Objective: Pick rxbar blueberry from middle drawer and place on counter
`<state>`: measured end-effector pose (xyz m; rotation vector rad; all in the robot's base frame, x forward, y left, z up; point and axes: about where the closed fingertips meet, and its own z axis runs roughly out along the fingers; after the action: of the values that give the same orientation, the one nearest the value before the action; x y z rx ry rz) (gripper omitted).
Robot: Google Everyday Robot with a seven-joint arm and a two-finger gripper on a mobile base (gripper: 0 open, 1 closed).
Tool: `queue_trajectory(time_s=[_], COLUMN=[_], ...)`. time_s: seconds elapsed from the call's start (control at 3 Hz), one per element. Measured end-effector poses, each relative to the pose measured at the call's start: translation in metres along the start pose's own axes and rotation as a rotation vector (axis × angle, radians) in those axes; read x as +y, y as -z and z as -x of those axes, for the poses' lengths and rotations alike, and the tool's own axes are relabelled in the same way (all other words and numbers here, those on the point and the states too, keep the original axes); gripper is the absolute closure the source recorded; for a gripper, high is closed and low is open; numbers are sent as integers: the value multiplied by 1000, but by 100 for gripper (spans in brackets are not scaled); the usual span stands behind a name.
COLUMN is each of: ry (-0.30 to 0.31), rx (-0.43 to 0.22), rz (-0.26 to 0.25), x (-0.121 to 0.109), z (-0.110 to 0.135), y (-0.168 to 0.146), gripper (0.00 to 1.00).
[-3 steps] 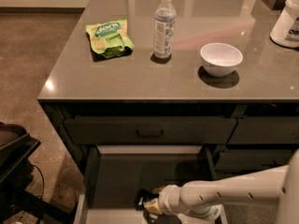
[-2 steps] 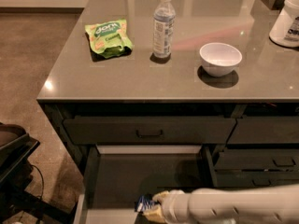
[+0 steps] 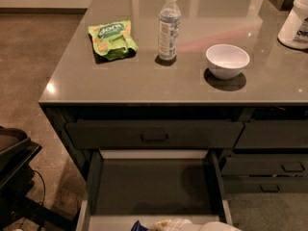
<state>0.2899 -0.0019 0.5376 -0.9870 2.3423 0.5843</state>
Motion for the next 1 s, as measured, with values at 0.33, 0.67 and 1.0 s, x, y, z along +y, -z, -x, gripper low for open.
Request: queue_trajectory(time_s=[0.33,0.67,1.0], ry=[43,44,112], rx=[13,13,15], rz=[-26,-28,-39], x=[5,5,-1], z=[7,7,24], y=[18,18,39], gripper=[100,100,100])
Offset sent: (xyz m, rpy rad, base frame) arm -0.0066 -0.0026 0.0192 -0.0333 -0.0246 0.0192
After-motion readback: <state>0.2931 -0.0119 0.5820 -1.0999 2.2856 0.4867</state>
